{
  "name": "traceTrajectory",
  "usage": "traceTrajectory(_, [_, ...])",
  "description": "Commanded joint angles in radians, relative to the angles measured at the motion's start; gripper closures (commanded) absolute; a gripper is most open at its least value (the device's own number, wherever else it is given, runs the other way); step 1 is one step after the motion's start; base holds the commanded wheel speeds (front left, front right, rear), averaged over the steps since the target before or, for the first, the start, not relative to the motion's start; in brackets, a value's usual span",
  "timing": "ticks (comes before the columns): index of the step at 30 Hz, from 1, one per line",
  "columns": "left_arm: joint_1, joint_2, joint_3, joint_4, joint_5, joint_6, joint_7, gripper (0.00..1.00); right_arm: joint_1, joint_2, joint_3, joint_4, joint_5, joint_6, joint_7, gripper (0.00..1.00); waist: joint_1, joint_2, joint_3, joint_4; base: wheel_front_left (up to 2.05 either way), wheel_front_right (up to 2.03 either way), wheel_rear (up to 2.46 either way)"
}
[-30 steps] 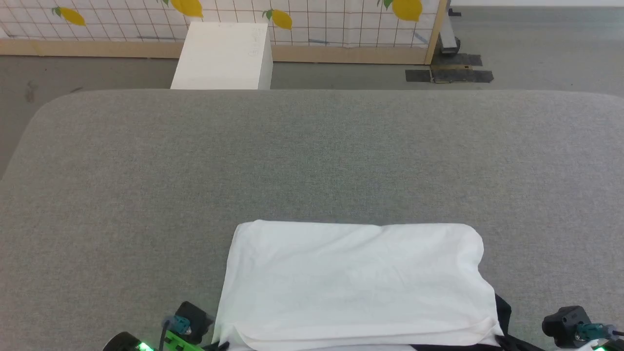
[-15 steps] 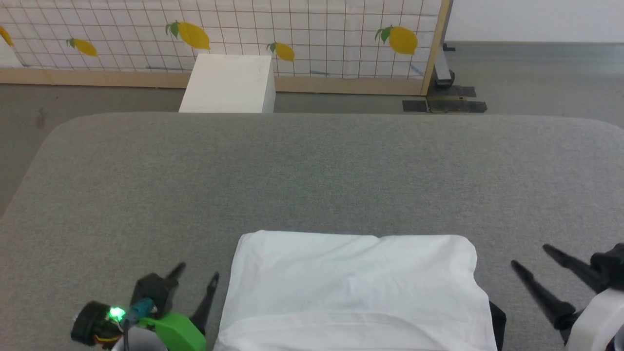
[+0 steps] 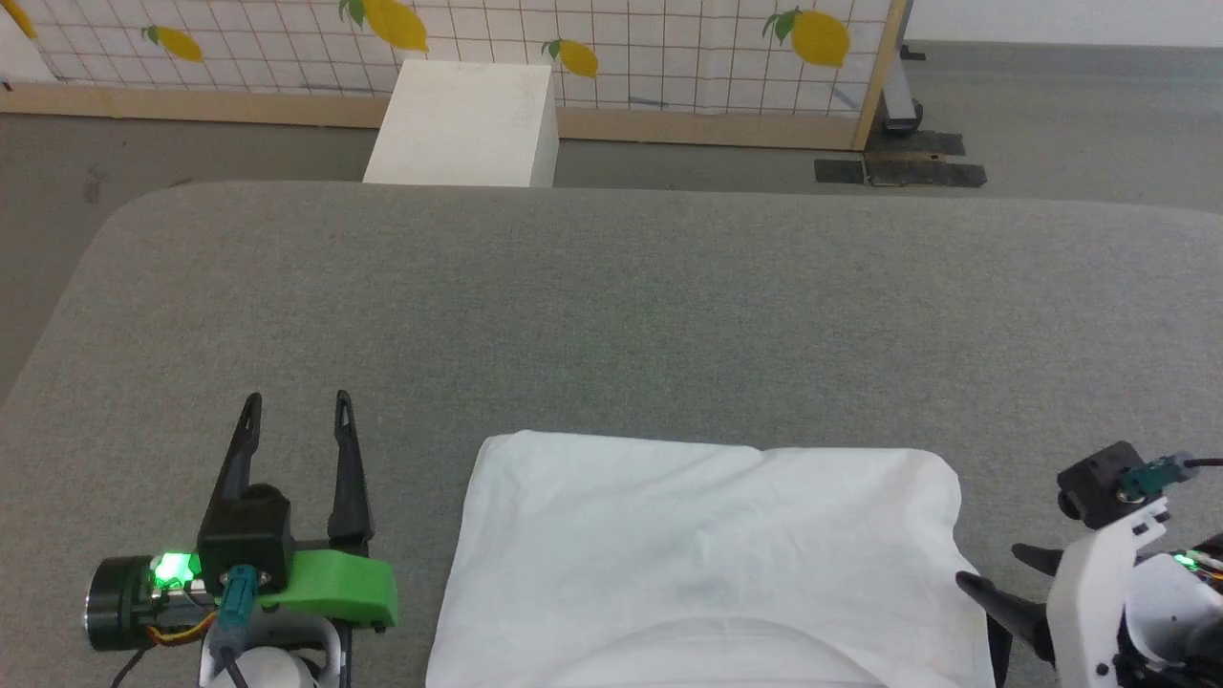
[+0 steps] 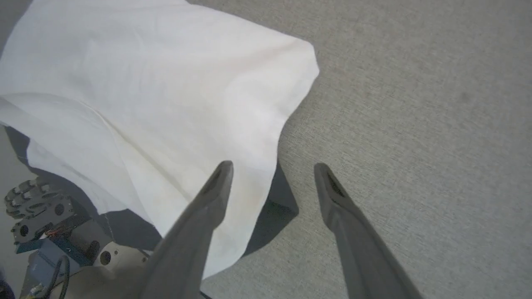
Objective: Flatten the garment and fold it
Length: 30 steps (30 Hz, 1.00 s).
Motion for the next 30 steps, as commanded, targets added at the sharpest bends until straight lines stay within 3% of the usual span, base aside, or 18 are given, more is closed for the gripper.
traceTrajectory(1, [0.029,-0.028,0.036,-0.003,0.040,-0.014,-0.004,0.00,-0.032,0.021,0.015,0.024,0.001,-0.002,0.003,0.00,0.0001,-0.0001,0.024,0.015,0.00,0.00,0.00])
traceTrajectory(7, [0.094,-0.154,0.185,0.029,0.162,-0.108,-0.004,0.00,-0.092,0.093,0.108,0.183,-0.050,-0.002,-0.032,0.00,0.0001,-0.0001,0.055,0.028,0.00,0.00,0.00])
traceTrajectory(14, [0.122,-0.271,0.326,0.088,0.277,-0.243,-0.004,0.00,-0.087,0.161,0.261,0.347,-0.023,-0.002,-0.088,0.00,0.0001,-0.0001,0.070,0.023,0.00,0.00,0.00])
traceTrajectory(15, [0.121,-0.278,0.336,0.091,0.289,-0.254,-0.004,0.00,-0.090,0.162,0.266,0.355,-0.017,-0.002,-0.103,0.14,0.0001,-0.0001,0.069,0.022,0.00,0.00,0.00])
traceTrajectory(16, [0.121,-0.284,0.345,0.094,0.301,-0.265,-0.004,0.00,-0.094,0.164,0.270,0.362,-0.011,-0.002,-0.117,0.69,0.0001,-0.0001,0.068,0.019,0.00,0.00,0.00])
traceTrajectory(17, [0.121,-0.291,0.357,0.099,0.315,-0.277,-0.004,0.00,-0.102,0.162,0.275,0.366,-0.004,-0.002,-0.134,1.00,0.0001,-0.0001,0.067,0.015,0.00,0.00,0.00])
traceTrajectory(25, [0.133,-0.332,0.432,0.095,0.385,-0.320,-0.004,0.00,-0.180,0.100,0.235,0.328,0.010,-0.002,-0.275,1.00,0.0001,-0.0001,0.044,-0.027,0.00,0.00,0.00])
traceTrajectory(30, [0.136,-0.349,0.465,0.081,0.408,-0.341,-0.004,0.00,-0.185,0.002,0.176,0.304,0.022,-0.002,-0.283,1.00,0.0001,-0.0001,0.045,-0.054,0.00,0.00,0.00])
